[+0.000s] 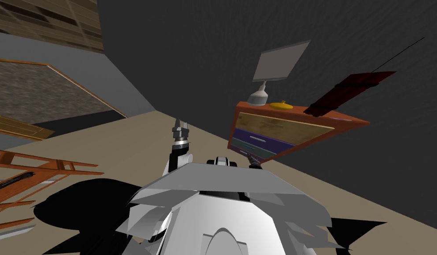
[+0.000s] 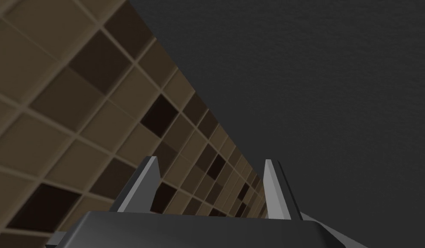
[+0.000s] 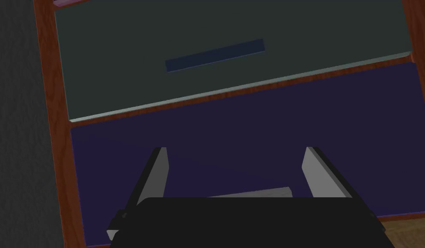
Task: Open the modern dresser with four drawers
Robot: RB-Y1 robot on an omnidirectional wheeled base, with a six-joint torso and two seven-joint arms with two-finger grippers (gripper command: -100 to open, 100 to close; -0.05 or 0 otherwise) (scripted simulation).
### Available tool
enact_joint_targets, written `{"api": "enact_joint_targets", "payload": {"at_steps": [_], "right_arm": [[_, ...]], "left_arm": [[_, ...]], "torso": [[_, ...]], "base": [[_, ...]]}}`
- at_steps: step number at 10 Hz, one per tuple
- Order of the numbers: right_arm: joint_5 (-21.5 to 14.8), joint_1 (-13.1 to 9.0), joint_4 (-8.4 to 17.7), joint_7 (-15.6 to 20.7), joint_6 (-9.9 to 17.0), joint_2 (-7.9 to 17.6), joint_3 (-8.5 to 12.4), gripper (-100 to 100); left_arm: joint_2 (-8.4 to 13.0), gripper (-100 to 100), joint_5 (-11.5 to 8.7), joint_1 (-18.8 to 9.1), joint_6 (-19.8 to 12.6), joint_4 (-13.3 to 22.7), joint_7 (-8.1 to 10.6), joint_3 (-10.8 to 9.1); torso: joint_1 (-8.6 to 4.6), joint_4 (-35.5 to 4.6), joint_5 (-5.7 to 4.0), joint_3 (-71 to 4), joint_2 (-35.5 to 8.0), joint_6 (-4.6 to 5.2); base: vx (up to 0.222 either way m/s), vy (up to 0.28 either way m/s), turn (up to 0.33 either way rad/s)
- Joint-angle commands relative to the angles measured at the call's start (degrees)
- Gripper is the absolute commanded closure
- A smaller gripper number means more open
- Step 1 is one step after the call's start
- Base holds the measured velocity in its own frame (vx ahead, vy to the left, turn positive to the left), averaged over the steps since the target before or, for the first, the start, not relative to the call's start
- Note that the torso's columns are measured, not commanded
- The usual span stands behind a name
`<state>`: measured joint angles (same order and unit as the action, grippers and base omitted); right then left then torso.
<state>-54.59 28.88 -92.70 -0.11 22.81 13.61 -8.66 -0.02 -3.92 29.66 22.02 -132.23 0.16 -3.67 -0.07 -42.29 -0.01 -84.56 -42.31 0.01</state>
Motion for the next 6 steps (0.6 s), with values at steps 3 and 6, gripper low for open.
{"api": "enact_joint_targets", "payload": {"at_steps": [3, 6], "right_arm": [[-5.98, -0.44, 5.56, 1.24, 7.36, 1.13, -1.91, -100], [-9.92, -0.74, 8.43, 1.79, 10.56, 1.66, -2.70, -100]], "left_arm": [[0.00, 0, 0.00, 0.00, 0.00, 0.00, 0.00, 0.01], [0.00, 0, 0.00, 0.00, 0.00, 0.00, 0.00, 0.00]], "torso": [[0.15, 0.01, 0.03, -0.02, 0.04, -0.02], [0.00, 0.01, -0.01, -0.01, 0.04, -0.03]], "base": [[0.011, 0.060, 0.100], [0.014, 0.027, 0.087]]}}
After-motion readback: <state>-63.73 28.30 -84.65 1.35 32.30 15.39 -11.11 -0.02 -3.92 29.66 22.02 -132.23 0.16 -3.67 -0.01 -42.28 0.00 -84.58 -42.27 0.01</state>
